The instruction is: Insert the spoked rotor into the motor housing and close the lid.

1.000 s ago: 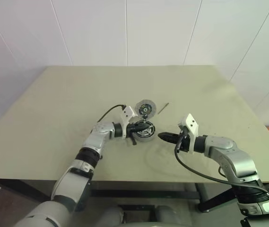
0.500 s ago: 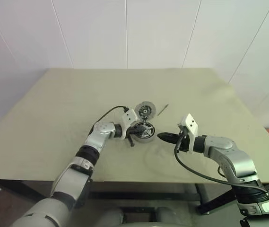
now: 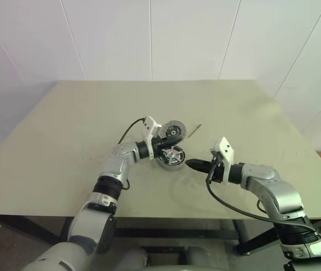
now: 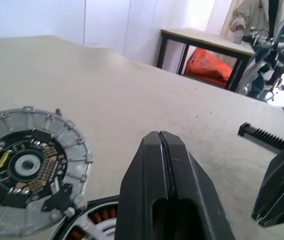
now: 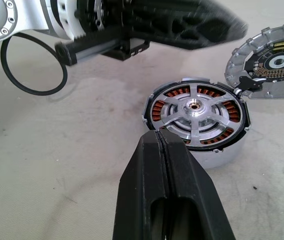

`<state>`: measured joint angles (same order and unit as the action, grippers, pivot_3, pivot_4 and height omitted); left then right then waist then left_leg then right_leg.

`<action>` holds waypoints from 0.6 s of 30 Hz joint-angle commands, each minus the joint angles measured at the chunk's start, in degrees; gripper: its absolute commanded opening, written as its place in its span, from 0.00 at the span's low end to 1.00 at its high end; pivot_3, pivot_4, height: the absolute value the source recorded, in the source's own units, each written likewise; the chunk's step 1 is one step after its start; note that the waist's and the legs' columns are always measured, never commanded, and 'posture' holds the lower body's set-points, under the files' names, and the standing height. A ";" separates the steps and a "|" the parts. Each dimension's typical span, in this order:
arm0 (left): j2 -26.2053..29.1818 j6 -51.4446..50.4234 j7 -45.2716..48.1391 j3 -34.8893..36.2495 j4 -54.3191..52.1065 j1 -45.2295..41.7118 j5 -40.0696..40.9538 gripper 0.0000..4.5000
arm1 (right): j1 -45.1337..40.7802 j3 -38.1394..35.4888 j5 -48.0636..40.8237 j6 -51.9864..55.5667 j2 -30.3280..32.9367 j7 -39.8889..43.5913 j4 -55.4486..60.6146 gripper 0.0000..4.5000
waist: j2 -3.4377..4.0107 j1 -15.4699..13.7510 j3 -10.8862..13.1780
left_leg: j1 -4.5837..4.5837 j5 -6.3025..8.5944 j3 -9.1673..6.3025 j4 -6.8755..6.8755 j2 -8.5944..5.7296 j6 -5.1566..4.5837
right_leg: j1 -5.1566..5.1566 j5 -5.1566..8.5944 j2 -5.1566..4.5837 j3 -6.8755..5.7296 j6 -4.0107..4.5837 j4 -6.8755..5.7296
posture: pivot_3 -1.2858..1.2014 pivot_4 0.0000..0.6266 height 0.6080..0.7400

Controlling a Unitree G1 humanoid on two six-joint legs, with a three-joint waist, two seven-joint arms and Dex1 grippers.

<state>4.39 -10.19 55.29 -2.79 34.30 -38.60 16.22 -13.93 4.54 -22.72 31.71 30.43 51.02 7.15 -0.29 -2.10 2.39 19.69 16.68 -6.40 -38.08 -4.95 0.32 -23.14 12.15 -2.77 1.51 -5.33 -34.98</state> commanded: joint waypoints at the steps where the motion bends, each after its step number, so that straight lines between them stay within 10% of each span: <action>1: 2.87 -4.02 2.71 2.20 -8.80 3.16 4.57 0.00 | -2.38 1.43 -0.30 -0.93 -0.44 1.38 1.56 0.00 | 0.01 0.08 0.00 | 0.00 0.00 0.00 0.00 0.02 0.00 | 0.00 0.00 0.03 0.00 0.00 -0.01 | 0.52 0.00 1.00; 18: 19.06 5.47 1.43 6.37 -22.49 22.40 3.05 0.00 | -17.92 12.92 8.82 -7.22 2.66 13.46 -7.63 0.00 | 0.08 -0.26 0.05 | -0.10 0.01 0.05 0.05 0.19 0.02 | 0.02 0.13 0.05 -0.01 0.27 -0.03 | 0.52 0.00 1.00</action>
<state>23.09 -6.88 57.06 3.15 14.27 -15.64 19.63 -29.76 16.87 -15.29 26.30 32.18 62.72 -0.44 -0.21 -2.36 2.45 19.60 16.69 -6.34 -38.04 -4.78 0.34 -23.12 12.28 -2.74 1.51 -5.05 -35.00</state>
